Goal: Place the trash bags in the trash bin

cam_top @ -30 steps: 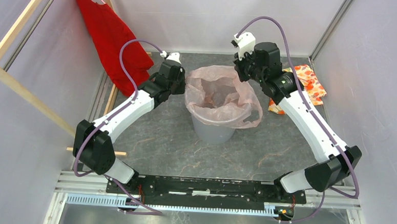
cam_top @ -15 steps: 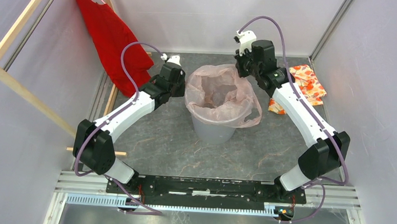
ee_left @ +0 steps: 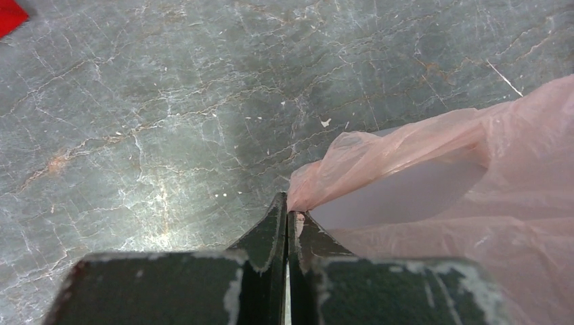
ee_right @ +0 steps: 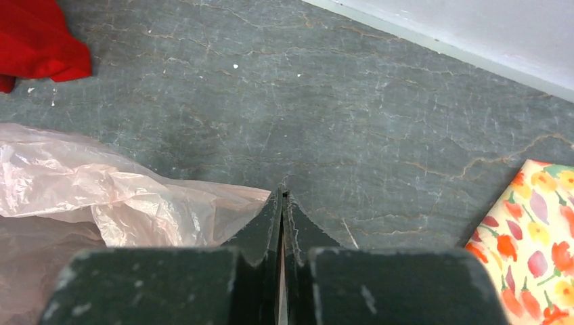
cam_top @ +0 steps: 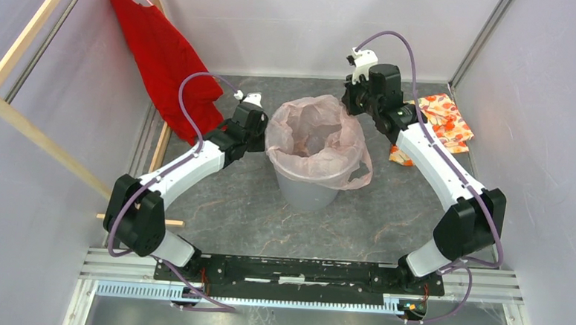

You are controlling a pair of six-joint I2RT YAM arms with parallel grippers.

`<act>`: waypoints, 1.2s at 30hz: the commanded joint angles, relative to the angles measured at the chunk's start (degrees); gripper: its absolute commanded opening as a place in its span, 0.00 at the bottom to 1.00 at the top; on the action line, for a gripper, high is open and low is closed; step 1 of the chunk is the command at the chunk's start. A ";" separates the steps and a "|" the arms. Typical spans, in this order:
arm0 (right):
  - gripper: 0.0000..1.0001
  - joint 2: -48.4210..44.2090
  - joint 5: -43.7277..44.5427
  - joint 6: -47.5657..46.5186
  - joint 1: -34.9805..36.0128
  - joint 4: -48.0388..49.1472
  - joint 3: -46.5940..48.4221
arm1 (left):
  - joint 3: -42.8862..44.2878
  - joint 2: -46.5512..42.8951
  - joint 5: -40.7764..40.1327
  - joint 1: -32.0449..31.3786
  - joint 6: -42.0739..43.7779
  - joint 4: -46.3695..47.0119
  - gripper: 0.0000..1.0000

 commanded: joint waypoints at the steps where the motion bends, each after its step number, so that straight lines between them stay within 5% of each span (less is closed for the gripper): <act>1: 0.06 -2.42 2.57 2.15 0.13 -3.75 0.51 | -1.53 -2.74 0.16 0.14 -1.54 1.66 0.02; 10: 0.50 -5.08 5.61 3.61 -0.15 -9.38 6.74 | -2.37 -3.45 1.20 0.05 -1.76 2.41 0.02; 16: 0.70 -9.62 10.51 4.24 -0.43 -14.41 7.87 | -2.49 -3.67 1.52 0.05 -1.81 2.77 0.02; 36: 0.62 -39.89 3.76 11.84 -0.53 -14.11 -27.30 | -1.62 -3.07 1.43 0.05 -1.48 2.36 0.02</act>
